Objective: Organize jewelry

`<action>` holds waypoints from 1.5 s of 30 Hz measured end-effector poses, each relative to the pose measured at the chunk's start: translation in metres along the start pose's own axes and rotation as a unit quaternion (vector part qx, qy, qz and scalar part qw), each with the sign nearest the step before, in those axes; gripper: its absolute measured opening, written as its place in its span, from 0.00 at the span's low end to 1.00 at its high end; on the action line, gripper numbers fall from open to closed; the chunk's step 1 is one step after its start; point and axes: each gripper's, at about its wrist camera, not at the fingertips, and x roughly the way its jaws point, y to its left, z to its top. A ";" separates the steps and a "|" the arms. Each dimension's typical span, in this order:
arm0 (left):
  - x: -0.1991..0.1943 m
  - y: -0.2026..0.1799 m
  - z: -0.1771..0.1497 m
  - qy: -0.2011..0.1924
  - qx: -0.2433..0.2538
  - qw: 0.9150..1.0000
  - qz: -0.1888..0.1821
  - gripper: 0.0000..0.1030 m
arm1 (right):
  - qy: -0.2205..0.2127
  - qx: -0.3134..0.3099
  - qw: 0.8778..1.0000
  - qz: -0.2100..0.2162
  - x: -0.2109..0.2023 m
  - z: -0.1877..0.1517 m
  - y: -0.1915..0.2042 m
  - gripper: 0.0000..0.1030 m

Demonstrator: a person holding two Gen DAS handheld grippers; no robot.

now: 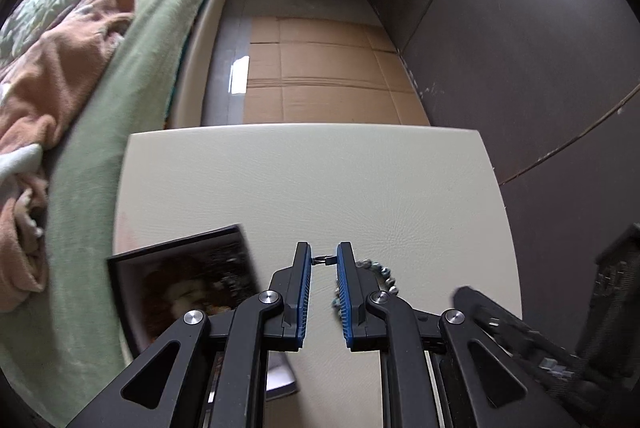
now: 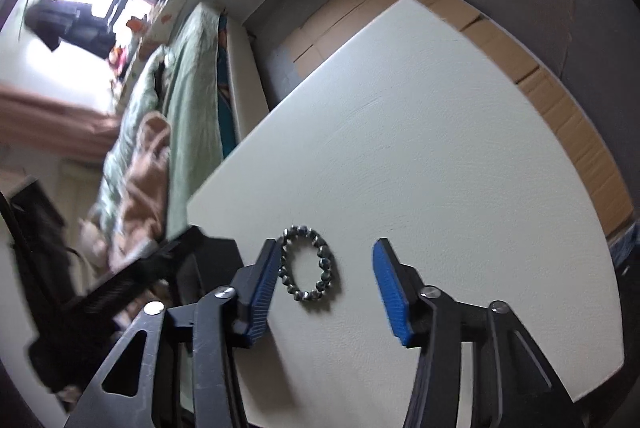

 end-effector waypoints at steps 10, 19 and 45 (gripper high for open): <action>-0.029 0.049 -0.012 -0.010 -0.024 1.000 0.001 0.13 | 0.030 -0.108 0.991 -0.070 0.041 -0.008 0.041 0.25; -0.045 0.079 -0.022 -0.013 -0.037 0.999 -0.001 0.13 | 0.009 -0.203 0.956 -0.212 0.070 -0.025 0.065 0.12; -0.049 0.130 -0.048 -0.039 -0.078 0.996 -0.017 0.90 | -0.052 -0.174 0.979 0.096 -0.007 -0.036 0.124 0.11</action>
